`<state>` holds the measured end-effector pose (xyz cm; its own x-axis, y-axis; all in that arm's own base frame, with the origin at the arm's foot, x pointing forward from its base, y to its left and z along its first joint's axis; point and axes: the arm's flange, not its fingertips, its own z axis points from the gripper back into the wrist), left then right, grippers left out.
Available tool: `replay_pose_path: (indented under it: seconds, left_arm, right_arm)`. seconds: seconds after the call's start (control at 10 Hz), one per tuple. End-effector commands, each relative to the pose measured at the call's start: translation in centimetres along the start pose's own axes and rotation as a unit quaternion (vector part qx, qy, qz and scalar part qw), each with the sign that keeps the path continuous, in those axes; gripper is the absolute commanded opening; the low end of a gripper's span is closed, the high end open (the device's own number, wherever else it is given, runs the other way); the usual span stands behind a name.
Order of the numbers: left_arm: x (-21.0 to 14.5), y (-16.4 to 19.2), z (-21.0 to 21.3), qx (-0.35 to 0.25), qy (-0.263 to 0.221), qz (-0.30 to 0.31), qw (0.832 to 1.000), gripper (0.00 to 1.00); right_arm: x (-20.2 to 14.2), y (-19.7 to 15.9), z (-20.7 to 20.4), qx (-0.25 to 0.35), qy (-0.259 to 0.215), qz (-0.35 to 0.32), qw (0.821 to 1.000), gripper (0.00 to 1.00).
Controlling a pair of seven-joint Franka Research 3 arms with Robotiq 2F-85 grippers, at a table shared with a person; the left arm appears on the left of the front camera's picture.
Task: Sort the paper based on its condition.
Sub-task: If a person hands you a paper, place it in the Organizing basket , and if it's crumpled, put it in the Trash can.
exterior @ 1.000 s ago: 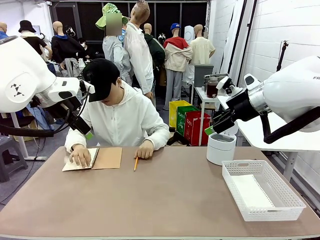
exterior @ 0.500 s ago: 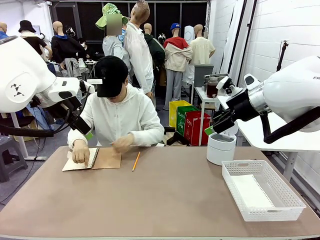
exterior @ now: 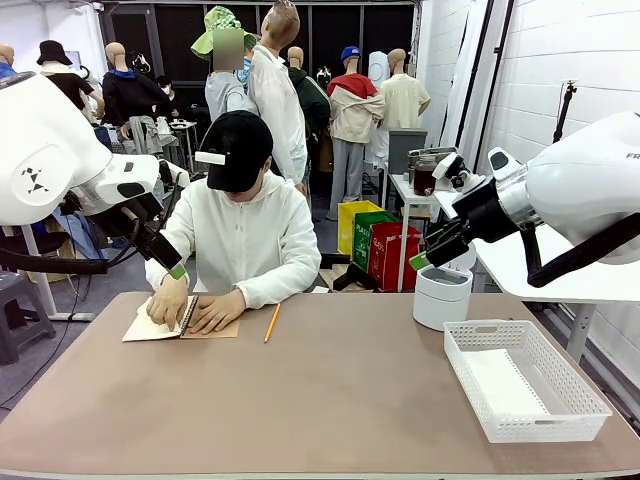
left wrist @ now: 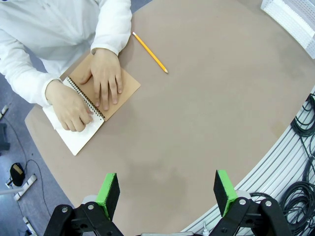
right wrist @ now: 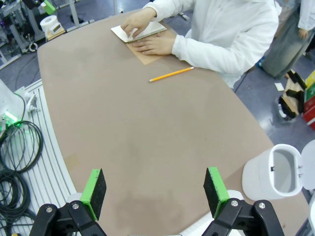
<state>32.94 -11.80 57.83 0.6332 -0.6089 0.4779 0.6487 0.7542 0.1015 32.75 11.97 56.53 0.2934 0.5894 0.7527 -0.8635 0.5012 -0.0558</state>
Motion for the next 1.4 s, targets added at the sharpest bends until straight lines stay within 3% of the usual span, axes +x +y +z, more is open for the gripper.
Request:
replay_pose_path:
  seconds: [0.0, 1.3]
  left_arm:
    - [-0.02, 0.04, 0.06, -0.009, -0.003, -0.003, 1.0, 1.0]
    - [-0.02, 0.04, 0.06, -0.009, -0.003, -0.003, 1.0, 1.0]
  right_arm:
    - [-0.01, 0.04, 0.02, 0.007, -0.003, 0.0, 1.0, 1.0]
    - [-0.01, 0.04, 0.02, 0.007, -0.003, 0.0, 1.0, 1.0]
